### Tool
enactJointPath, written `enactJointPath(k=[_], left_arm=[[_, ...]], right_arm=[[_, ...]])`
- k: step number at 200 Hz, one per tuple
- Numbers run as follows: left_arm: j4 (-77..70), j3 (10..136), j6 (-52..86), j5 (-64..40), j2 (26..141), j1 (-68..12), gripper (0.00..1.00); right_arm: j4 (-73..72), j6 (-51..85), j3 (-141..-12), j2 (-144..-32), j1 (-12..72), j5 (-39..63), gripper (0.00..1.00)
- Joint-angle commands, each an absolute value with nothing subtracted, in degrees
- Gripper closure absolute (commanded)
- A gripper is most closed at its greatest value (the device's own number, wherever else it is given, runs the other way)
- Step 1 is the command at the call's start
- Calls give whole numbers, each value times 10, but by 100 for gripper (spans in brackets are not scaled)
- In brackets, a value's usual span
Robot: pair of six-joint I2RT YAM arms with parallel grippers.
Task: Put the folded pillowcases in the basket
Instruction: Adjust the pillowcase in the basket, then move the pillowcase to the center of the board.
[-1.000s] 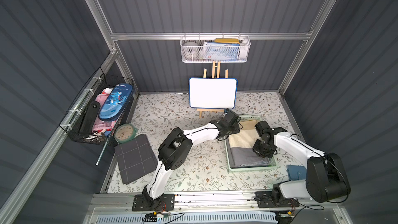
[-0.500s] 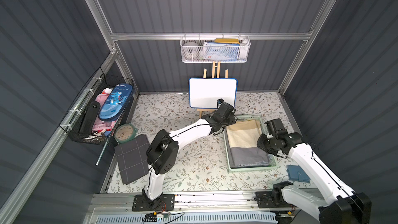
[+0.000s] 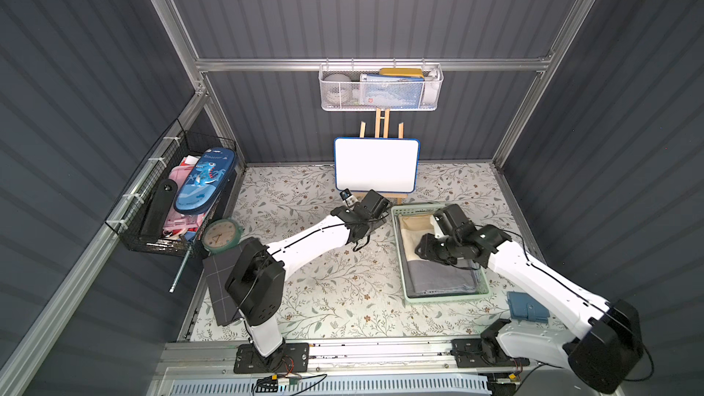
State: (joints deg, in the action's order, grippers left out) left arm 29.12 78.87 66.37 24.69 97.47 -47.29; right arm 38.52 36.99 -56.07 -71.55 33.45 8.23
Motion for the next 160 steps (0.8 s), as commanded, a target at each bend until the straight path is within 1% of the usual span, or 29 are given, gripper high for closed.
enactJointPath(k=[1,20,43,66,76,107,126,138,160], left_arm=[[303,805,665,311,857,-476,24],[295,805,634,333,792,-473,24],[310,805,612,358,742,-460,24],[298,805,557,378,704,-453,24],[286,831,527,386,687,-451,25],[235,852,443,389,647,-448,26],[230,859,432,374,651,-447,26],[234,863,432,365,661,-447,26],[237,869,435,356,675,-447,26]], right_arm=[[304,376,-585,-765,399,136,51],[264,388,-608,-817,449,174,50],[207,390,-643,-888,499,210,50],[195,379,-701,-970,541,246,49],[193,372,-731,-1008,556,265,49],[235,344,-860,-1130,585,326,45],[257,326,-944,-1200,601,335,42],[294,319,-1005,-1248,609,352,41],[319,320,-1092,-1325,625,365,40]])
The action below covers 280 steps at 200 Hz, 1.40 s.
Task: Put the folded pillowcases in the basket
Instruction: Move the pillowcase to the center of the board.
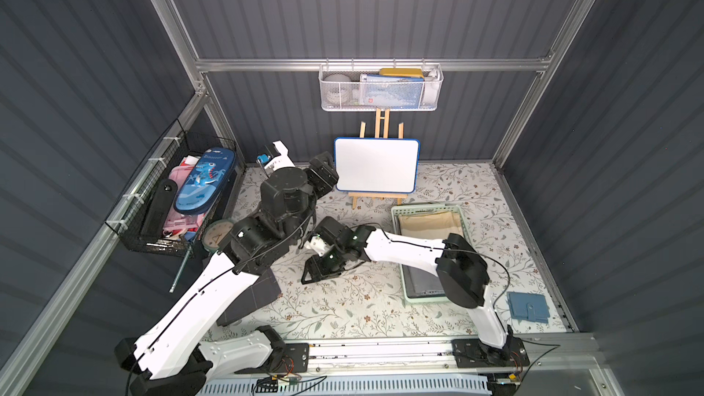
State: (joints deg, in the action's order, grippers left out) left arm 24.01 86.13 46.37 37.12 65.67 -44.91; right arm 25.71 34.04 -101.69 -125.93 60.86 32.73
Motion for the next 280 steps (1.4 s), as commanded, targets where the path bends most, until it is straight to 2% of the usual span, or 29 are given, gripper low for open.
enactJointPath(k=[1,89,122,167,207,256,280], left_arm=[[237,869,435,355,675,-447,26],[231,862,444,324,687,-446,26],[237,871,443,318,690,-446,26],[244,876,439,316,687,-446,26],[252,878,435,318,689,-446,26],[260,873,436,325,685,-446,26],[255,866,435,324,683,-446,25]], right_arm=[[321,319,-1096,-1328,626,366,40],[305,368,-1276,-1509,644,362,37],[361,362,-1379,-1574,647,355,37],[426,340,-1462,-1611,660,283,38],[413,341,-1485,-1628,669,288,53],[403,352,-1484,-1637,664,297,100],[397,358,-1433,-1597,659,262,100]])
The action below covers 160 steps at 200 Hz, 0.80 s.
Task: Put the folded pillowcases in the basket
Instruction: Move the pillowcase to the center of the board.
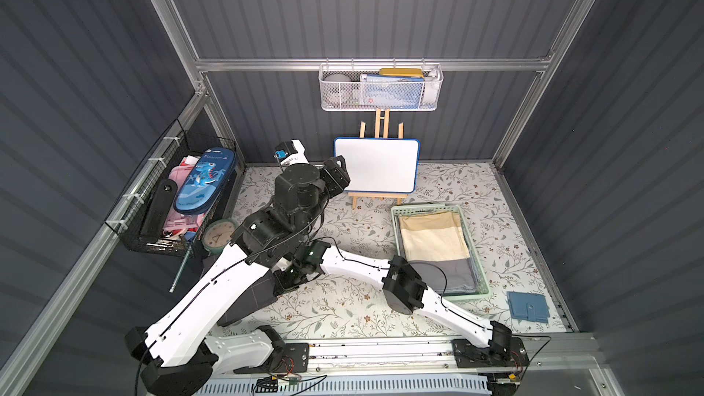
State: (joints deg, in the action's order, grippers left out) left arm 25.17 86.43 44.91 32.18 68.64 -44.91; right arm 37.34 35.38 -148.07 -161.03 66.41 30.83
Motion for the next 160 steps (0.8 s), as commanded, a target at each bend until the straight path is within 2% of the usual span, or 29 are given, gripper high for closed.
enactJointPath(k=[1,72,96,115,160], left_arm=[[254,866,435,324,683,-446,25],[199,817,447,279,718,-446,25],[193,817,458,250,753,-444,25],[218,817,495,212,784,-438,25],[120,654,553,12,806,-346,28]], right_arm=[[395,358,-1427,-1594,658,261,100],[267,447,-887,-1230,528,168,100],[309,441,-781,-1137,504,101,100],[316,448,-704,-1067,494,94,100],[348,462,-609,-954,505,96,100]])
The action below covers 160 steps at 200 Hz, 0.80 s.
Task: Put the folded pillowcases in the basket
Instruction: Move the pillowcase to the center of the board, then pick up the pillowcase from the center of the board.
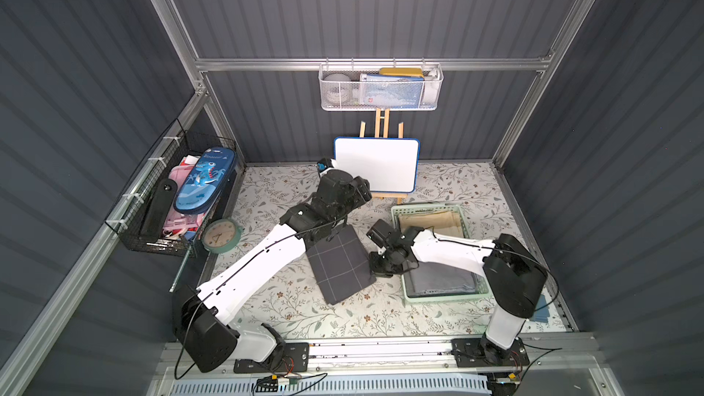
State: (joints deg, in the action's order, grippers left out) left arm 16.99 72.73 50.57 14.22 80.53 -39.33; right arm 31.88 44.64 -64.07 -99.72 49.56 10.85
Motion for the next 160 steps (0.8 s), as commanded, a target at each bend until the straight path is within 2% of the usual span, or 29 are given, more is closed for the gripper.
enactJointPath(k=[1,32,50,92,115,160], left_arm=[[116,650,554,9,805,-344,28],[81,575,586,-36,784,-298,28],[113,573,572,-21,787,-277,24],[239,629,528,67,843,-251,14],[230,626,521,61,874,-251,14],[214,566,535,88,884,-243,22]], right_arm=[[349,462,-608,-953,506,97,100],[375,461,-604,-956,523,115,100],[391,447,-607,-965,526,122,71],[448,420,-610,-920,527,53,49],[426,416,-596,-918,527,60,44],[377,408,-597,-961,527,108,42]])
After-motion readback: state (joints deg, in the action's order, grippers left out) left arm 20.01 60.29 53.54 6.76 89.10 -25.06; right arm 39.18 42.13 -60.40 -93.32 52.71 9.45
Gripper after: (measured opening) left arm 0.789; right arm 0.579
